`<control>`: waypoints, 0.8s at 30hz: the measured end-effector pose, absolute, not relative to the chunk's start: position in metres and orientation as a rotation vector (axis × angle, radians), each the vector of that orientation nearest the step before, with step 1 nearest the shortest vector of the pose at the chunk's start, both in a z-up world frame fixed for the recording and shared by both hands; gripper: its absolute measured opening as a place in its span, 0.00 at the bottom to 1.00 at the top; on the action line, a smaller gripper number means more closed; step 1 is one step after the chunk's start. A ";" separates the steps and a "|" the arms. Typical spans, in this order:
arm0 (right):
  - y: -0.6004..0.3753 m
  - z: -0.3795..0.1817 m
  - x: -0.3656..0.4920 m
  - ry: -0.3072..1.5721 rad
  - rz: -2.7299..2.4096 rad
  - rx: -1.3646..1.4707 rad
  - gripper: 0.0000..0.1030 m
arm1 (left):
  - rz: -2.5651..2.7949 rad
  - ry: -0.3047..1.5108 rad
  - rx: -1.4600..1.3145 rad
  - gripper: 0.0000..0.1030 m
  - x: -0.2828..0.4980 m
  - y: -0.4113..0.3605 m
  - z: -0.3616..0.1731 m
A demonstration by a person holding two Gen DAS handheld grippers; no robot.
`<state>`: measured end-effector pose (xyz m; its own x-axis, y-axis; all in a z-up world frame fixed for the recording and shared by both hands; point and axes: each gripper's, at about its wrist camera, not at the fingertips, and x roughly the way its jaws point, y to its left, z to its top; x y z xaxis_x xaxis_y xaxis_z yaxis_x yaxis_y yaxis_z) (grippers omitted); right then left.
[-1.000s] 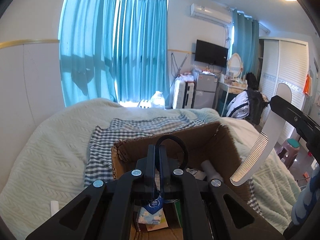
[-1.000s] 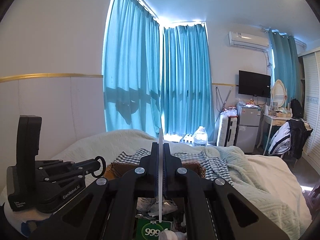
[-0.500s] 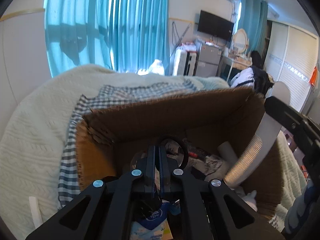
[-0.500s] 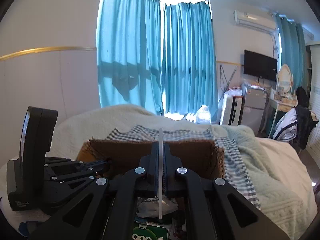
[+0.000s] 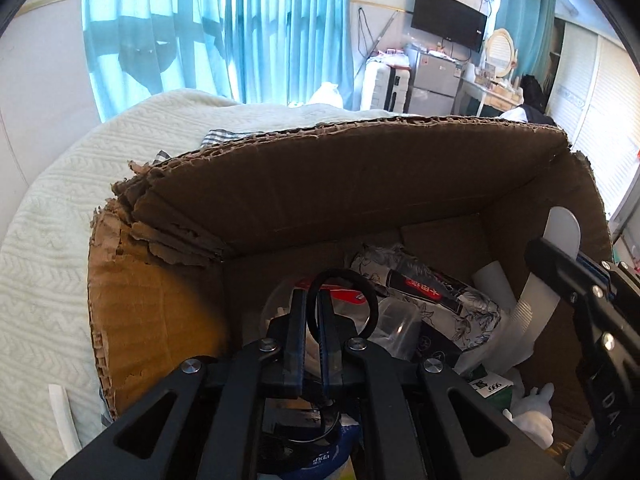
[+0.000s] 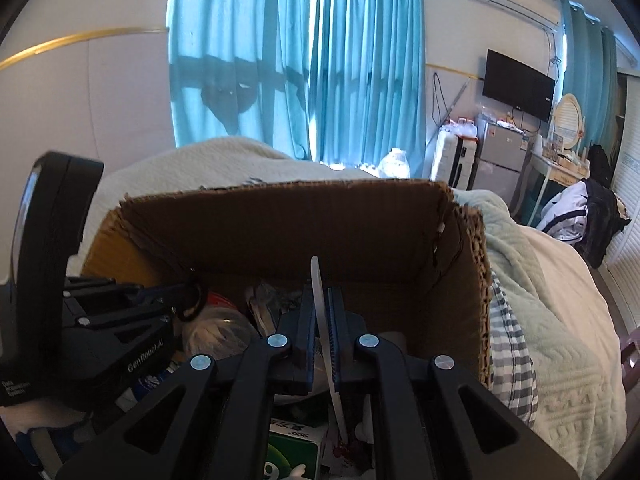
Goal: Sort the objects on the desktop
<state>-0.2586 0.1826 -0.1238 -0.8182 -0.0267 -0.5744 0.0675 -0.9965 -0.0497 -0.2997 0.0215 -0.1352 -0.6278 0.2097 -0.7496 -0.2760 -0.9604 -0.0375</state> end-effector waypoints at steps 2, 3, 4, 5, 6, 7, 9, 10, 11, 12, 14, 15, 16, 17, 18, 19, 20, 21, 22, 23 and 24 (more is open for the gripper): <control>0.184 -0.122 -0.256 0.110 -2.956 0.927 0.15 | 2.612 0.123 -1.193 0.09 -0.298 0.021 -0.134; 0.184 -0.120 -0.254 0.108 -2.960 0.918 0.26 | 2.614 0.129 -1.194 0.10 -0.296 0.021 -0.132; 0.184 -0.118 -0.253 0.106 -2.964 0.910 0.37 | 2.616 0.135 -1.192 0.10 -0.294 0.021 -0.129; 0.184 -0.114 -0.251 0.105 -2.968 0.897 0.41 | 2.617 0.138 -1.188 0.12 -0.293 0.020 -0.127; 0.184 -0.111 -0.249 0.107 -2.974 0.885 0.45 | 2.619 0.140 -1.183 0.19 -0.291 0.019 -0.123; 0.184 -0.108 -0.248 0.109 -2.978 0.878 0.46 | 2.620 0.141 -1.177 0.26 -0.289 0.018 -0.121; 0.182 -0.100 -0.244 0.116 -2.991 0.862 0.49 | 2.645 0.141 -1.138 0.66 -0.283 0.016 -0.111; 0.182 -0.095 -0.242 0.117 -2.998 0.849 0.51 | 2.663 0.140 -1.113 0.70 -0.280 0.014 -0.105; 0.182 -0.091 -0.240 0.115 -3.002 0.838 0.53 | 2.676 0.141 -1.087 0.71 -0.274 0.012 -0.098; 0.182 -0.086 -0.236 0.117 -3.011 0.823 0.57 | 2.676 0.143 -1.078 0.71 -0.273 0.011 -0.094; 0.181 -0.077 -0.231 0.122 -3.029 0.797 0.64 | 2.684 0.144 -1.053 0.71 -0.266 0.009 -0.082; 0.180 -0.071 -0.229 0.120 -3.036 0.785 0.66 | 2.690 0.144 -1.042 0.73 -0.264 0.007 -0.077; 0.180 -0.066 -0.226 0.117 -3.043 0.773 0.68 | 2.697 0.144 -1.029 0.76 -0.261 0.005 -0.072; 0.179 -0.059 -0.223 0.115 -3.049 0.756 0.69 | 2.708 0.144 -1.016 0.81 -0.259 0.004 -0.066; 0.179 -0.054 -0.220 0.114 -3.053 0.742 0.71 | 2.721 0.142 -0.998 0.85 -0.257 0.003 -0.060; 0.178 -0.047 -0.216 0.116 -3.061 0.721 0.74 | 2.736 0.137 -0.981 0.87 -0.256 0.002 -0.053; 0.176 -0.041 -0.213 0.120 -3.069 0.704 0.76 | 2.750 0.127 -0.963 0.90 -0.252 -0.002 -0.045; 0.175 -0.034 -0.210 0.122 -3.076 0.685 0.79 | 2.757 0.118 -0.951 0.94 -0.253 -0.004 -0.039; 0.174 -0.028 -0.206 0.124 -3.082 0.666 0.81 | 2.767 0.107 -0.935 0.95 -0.249 -0.006 -0.032; 0.172 -0.022 -0.202 0.126 -3.086 0.651 0.81 | 2.778 0.101 -0.923 0.98 -0.248 -0.008 -0.026; 0.171 -0.017 -0.199 0.128 -3.090 0.640 0.83 | 2.791 0.094 -0.908 0.99 -0.245 -0.010 -0.019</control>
<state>-0.1993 0.1711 -0.0173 -0.9178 0.0321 -0.3957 0.0007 -0.9966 -0.0823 -0.2449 -0.0104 -0.0192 -0.7901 0.1737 -0.5879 -0.2129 -0.9771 -0.0024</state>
